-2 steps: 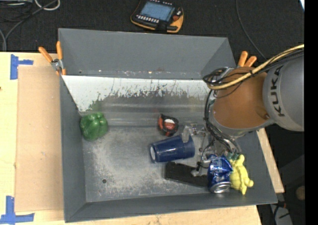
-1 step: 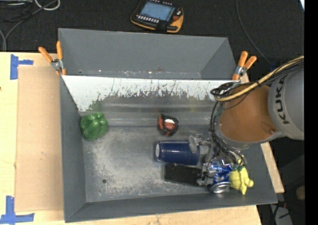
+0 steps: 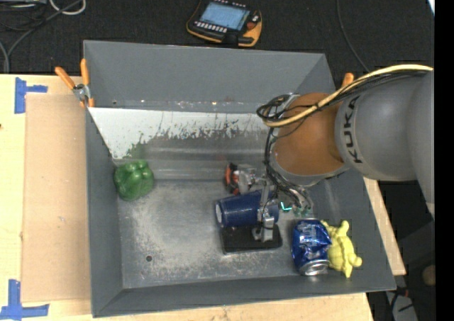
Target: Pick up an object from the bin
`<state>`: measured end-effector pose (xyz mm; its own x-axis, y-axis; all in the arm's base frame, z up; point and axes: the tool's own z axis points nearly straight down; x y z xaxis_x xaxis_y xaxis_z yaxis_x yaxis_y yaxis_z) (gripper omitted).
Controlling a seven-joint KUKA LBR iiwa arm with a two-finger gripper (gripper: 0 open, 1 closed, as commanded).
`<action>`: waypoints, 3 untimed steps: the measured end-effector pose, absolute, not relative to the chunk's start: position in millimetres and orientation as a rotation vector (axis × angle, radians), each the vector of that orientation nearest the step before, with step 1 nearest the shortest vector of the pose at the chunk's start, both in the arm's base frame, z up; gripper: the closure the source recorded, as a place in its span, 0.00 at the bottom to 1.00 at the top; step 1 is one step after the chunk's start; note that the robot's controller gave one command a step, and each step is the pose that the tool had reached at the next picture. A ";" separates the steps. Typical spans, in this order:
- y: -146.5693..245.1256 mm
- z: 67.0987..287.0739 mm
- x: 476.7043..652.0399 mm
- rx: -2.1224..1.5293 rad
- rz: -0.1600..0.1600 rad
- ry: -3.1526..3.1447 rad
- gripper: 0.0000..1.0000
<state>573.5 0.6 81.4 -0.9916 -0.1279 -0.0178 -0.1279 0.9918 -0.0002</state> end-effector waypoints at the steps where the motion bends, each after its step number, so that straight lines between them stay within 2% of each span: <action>1: -0.8 84.0 572.6 -0.199 0.000 3.123 1.00; 3: -0.8 84.1 572.7 -0.200 0.000 3.123 1.00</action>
Offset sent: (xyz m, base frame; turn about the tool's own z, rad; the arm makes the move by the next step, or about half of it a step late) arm 0.0000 0.0000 0.0000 0.0000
